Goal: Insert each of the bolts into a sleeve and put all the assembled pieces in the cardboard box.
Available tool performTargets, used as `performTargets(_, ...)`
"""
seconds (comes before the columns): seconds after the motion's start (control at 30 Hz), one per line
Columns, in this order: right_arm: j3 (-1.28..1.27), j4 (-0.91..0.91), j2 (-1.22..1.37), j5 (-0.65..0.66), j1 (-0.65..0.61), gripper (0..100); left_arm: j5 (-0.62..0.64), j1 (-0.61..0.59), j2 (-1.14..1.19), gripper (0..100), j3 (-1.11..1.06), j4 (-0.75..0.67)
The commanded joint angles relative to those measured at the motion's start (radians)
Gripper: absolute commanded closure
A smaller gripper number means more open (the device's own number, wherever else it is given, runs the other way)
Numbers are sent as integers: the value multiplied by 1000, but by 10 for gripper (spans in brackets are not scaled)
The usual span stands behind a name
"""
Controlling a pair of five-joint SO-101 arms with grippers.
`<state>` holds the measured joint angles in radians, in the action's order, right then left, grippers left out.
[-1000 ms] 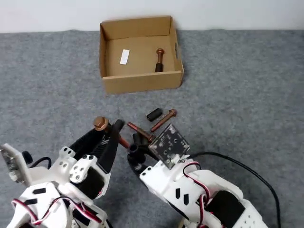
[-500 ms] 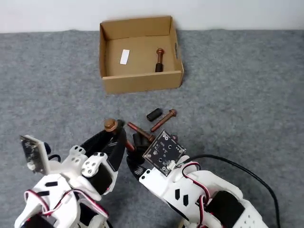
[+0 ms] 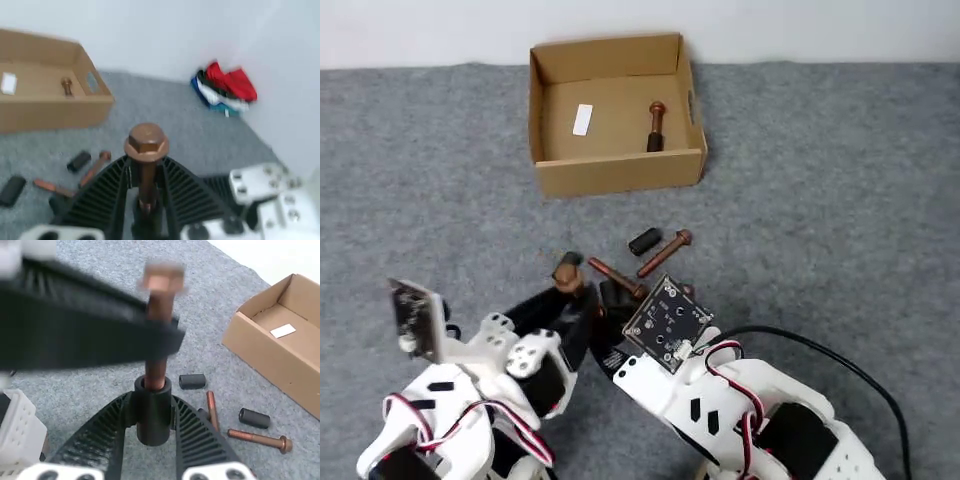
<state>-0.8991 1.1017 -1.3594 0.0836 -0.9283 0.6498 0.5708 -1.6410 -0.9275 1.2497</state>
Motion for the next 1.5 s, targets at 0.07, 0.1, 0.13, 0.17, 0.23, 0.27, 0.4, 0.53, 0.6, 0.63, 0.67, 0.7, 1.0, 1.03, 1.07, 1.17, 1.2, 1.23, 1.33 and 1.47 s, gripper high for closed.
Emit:
performTargets(0.07, 75, -24, -13, 11, -8, 991, -115, 29, 5, 992, 1, 69)
performTargets(0.1, 75, -24, -13, 11, -8, 991, -124, 29, 5, 991, 1, 75)
performTargets(0.13, 75, -24, -13, 11, -8, 991, -127, 29, 5, 979, -5, 78)
performTargets(0.17, 75, -24, -13, 11, -8, 991, -137, 29, 5, 959, -18, 81)
performTargets(0.23, 75, -24, -13, 11, -8, 991, -150, 25, 5, 896, -45, 84)
performTargets(0.27, 75, -24, -13, 11, -8, 991, -152, 25, 3, 860, -58, 84)
performTargets(0.4, 75, -24, -13, 11, -8, 991, -152, 23, 6, 804, -73, 83)
performTargets(0.53, 75, -24, -13, 11, -8, 991, -152, 23, 6, 804, -67, 83)
performTargets(0.6, 74, -24, -13, 11, -8, 991, -152, 23, 6, 804, -65, 83)
performTargets(0.63, 74, -24, -13, 11, -7, 991, -152, 23, 6, 804, -65, 83)
performTargets(0.67, 74, -24, -13, 11, -7, 991, -152, 17, 6, 804, -64, 83)
performTargets(0.7, 74, -24, -13, 11, -7, 991, -152, 8, 6, 804, -62, 83)
performTargets(1.0, 68, -24, -12, 9, 41, 991, -153, -29, 6, 806, 82, 83)
performTargets(1.03, 68, -24, -12, 9, 50, 991, -153, -29, 6, 807, 94, 83)
performTargets(1.07, 68, -24, -12, 9, 58, 991, -153, -29, 6, 818, 107, 83)
performTargets(1.17, 68, -24, -12, 9, 61, 991, -155, -31, 6, 893, 137, 78)
performTargets(1.2, 68, -24, -12, 6, 61, 991, -155, -31, 6, 927, 145, 75)
performTargets(1.23, 68, -24, -12, 6, 61, 991, -155, -31, 6, 963, 153, 75)
performTargets(1.33, 68, -24, -12, 5, 62, 991, -155, -38, 0, 991, 168, 78)
performTargets(1.47, 68, -15, -12, 3, 67, 991, -201, -187, -2, 995, 162, 77)
